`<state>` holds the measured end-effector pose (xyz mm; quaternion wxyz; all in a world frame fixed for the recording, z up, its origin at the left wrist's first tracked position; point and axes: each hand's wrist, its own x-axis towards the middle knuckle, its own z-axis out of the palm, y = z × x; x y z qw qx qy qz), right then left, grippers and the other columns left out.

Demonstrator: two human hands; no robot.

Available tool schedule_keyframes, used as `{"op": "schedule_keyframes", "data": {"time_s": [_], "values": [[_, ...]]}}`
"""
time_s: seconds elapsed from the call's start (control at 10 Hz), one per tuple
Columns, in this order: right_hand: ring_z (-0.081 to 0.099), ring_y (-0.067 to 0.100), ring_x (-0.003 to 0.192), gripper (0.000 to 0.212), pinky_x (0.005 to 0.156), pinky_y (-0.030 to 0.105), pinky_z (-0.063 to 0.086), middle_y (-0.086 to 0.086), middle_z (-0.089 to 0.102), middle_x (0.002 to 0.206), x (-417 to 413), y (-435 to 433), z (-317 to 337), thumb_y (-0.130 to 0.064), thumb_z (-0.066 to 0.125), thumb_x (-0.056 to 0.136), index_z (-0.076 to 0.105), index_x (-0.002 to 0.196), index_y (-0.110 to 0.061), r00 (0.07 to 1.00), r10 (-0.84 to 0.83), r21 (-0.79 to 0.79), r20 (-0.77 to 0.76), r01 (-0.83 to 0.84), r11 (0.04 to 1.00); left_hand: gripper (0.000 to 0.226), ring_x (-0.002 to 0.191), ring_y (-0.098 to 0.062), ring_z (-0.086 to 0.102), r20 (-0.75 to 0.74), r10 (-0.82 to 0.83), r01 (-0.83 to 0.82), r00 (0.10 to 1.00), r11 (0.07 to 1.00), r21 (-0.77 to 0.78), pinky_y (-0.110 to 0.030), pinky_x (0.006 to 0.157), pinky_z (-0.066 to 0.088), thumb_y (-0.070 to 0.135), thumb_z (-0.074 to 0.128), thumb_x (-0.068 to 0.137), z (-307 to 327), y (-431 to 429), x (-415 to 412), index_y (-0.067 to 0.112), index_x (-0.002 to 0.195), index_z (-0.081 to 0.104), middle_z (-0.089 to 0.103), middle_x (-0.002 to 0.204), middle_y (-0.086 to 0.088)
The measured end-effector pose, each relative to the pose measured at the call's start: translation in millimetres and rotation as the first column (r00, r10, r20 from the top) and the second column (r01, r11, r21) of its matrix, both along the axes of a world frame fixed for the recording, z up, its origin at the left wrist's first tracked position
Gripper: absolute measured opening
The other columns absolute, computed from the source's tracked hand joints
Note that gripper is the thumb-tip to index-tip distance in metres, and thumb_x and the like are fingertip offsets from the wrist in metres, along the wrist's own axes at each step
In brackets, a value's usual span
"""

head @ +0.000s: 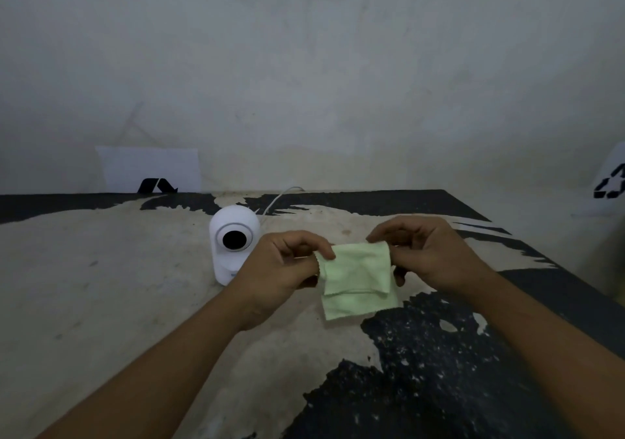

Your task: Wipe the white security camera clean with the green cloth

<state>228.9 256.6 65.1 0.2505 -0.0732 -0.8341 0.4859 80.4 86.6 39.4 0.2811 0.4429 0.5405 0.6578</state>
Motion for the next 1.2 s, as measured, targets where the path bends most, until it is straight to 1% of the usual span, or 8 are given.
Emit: {"op": "schedule_keyframes", "data": {"time_s": [0.2, 0.4, 0.5, 0.7, 0.8, 1.0, 1.1, 1.2], "values": [[0.068, 0.023, 0.068, 0.033, 0.057, 0.028, 0.057, 0.004, 0.076, 0.083, -9, 5, -9, 0.015, 0.056, 0.084, 0.074, 0.072, -0.01, 0.999, 0.002, -0.05, -0.039, -0.004, 0.999, 0.026, 0.094, -0.022, 0.07, -0.096, -0.065, 0.064, 0.993, 0.998, -0.013, -0.03, 0.074, 0.058, -0.009, 0.056, 0.083, -3, -5, -7, 0.008, 0.072, 0.071, 0.074, 0.1, -0.01], [0.071, 0.017, 0.064, 0.029, 0.052, 0.029, 0.059, 0.002, 0.075, 0.071, -14, 8, -15, 0.012, 0.053, 0.088, 0.071, 0.074, -0.006, 1.0, -0.018, -0.107, -0.023, 0.016, 0.994, 0.018, 0.089, -0.012, 0.07, -0.402, 0.064, -0.097, 0.913, 0.993, -0.062, -0.028, 0.082, 0.056, 0.001, 0.061, 0.084, -8, -1, -15, 0.011, 0.079, 0.075, 0.076, 0.092, -0.003], [0.071, 0.017, 0.07, 0.03, 0.057, 0.033, 0.061, 0.001, 0.076, 0.077, -15, 11, -15, 0.011, 0.055, 0.087, 0.074, 0.076, -0.01, 1.0, 0.001, -0.075, 0.028, 0.001, 0.997, 0.022, 0.086, -0.008, 0.069, -0.446, 0.091, -0.142, 0.89, 0.986, -0.083, -0.029, 0.078, 0.057, 0.003, 0.059, 0.084, -10, 1, -17, 0.018, 0.084, 0.075, 0.075, 0.094, 0.004], [0.07, 0.015, 0.09, 0.03, 0.081, 0.027, 0.058, 0.001, 0.077, 0.092, -21, 17, -24, 0.003, 0.058, 0.087, 0.078, 0.083, -0.018, 0.989, -0.032, -0.058, 0.141, 0.041, 0.997, 0.023, 0.056, -0.022, 0.054, -0.395, 0.141, -0.215, 0.908, 0.965, -0.15, -0.034, 0.053, 0.043, 0.016, 0.051, 0.08, -20, 8, -15, 0.027, 0.089, 0.069, 0.068, 0.076, -0.012], [0.071, 0.019, 0.089, 0.013, 0.078, 0.029, 0.059, 0.006, 0.075, 0.097, -30, 17, -38, -0.006, 0.068, 0.083, 0.075, 0.091, -0.014, 0.984, -0.088, -0.085, 0.153, 0.102, 0.991, 0.012, 0.065, -0.008, 0.061, -0.372, 0.228, -0.302, 0.9, 0.941, -0.155, -0.018, 0.053, 0.043, 0.019, 0.06, 0.083, -32, 19, -15, 0.025, 0.093, 0.064, 0.067, 0.082, 0.001], [0.07, 0.023, 0.081, 0.009, 0.075, 0.045, 0.06, 0.011, 0.074, 0.09, -58, 20, -67, -0.004, 0.072, 0.08, 0.074, 0.084, -0.013, 0.939, -0.294, -0.121, 0.176, 0.317, 0.941, 0.023, 0.096, -0.013, 0.062, -0.431, 0.338, -0.439, 0.836, 0.884, -0.159, -0.036, 0.082, 0.055, 0.015, 0.063, 0.081, -55, 37, -26, 0.024, 0.102, 0.061, 0.064, 0.111, 0.004], [0.069, 0.017, 0.085, 0.011, 0.081, 0.037, 0.059, 0.005, 0.074, 0.092, -68, 22, -73, -0.007, 0.069, 0.082, 0.075, 0.086, -0.015, 0.91, -0.384, -0.001, 0.157, 0.389, 0.921, 0.028, 0.1, -0.012, 0.06, -0.445, 0.371, -0.478, 0.815, 0.865, -0.154, -0.03, 0.085, 0.053, 0.011, 0.06, 0.083, -54, 44, -27, 0.019, 0.109, 0.06, 0.062, 0.117, 0.0], [0.065, 0.014, 0.098, 0.017, 0.078, 0.014, 0.046, 0.0, 0.071, 0.103, -74, 19, -73, -0.013, 0.063, 0.085, 0.074, 0.096, -0.019, 0.849, -0.515, 0.222, 0.115, 0.483, 0.847, 0.03, 0.112, -0.014, 0.055, -0.488, 0.408, -0.523, 0.772, 0.843, -0.123, -0.028, 0.093, 0.048, 0.009, 0.057, 0.084, -53, 47, -23, 0.013, 0.114, 0.058, 0.058, 0.126, -0.004]]}}
